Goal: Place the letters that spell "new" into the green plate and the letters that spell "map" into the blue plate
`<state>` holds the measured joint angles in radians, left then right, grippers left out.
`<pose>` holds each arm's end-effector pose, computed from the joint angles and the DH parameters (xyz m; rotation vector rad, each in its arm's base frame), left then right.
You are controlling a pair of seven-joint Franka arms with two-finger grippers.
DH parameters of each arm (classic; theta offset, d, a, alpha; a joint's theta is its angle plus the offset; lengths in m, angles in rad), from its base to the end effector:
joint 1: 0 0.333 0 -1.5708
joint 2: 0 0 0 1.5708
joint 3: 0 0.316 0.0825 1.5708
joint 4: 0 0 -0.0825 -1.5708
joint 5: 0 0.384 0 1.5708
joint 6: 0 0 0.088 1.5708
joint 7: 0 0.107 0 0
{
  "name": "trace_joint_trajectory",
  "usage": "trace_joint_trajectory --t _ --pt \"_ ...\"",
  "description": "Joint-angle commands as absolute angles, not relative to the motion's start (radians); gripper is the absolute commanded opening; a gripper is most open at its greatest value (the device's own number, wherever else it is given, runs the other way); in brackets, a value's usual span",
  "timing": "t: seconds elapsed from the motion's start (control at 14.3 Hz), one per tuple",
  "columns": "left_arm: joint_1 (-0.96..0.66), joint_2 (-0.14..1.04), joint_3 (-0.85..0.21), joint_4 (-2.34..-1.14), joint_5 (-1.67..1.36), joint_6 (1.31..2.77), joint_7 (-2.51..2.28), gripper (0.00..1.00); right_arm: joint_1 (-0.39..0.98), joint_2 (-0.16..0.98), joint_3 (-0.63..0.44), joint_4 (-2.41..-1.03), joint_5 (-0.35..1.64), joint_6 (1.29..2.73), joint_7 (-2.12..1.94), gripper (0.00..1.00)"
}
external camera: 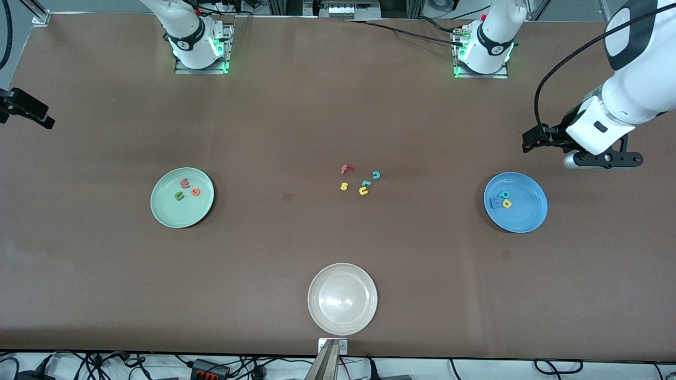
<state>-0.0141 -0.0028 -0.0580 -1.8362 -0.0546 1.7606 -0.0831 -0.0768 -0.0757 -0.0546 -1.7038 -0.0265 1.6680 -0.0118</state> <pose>0.5521 -0.0447 0.5162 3.0919 0.0360 -0.1186 0.5336 -0.0742 0.6113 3.1106 -0.1829 0.0594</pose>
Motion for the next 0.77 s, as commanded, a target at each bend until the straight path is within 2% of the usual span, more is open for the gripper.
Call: trace_joint_trajectory --t 0.0,0.7 --pt "-0.040 -0.011 -0.029 -1.835 -0.071 1.749 -0.016 1.00 -0.067 -0.106 -0.061 -1.738 -0.058 1.687 -0.024 1.00" --pt "-0.029 0.029 -0.035 -1.749 -0.048 1.704 -0.012 1.00 -0.066 -0.101 -0.058 -1.740 -0.066 1.681 -0.040 1.00"
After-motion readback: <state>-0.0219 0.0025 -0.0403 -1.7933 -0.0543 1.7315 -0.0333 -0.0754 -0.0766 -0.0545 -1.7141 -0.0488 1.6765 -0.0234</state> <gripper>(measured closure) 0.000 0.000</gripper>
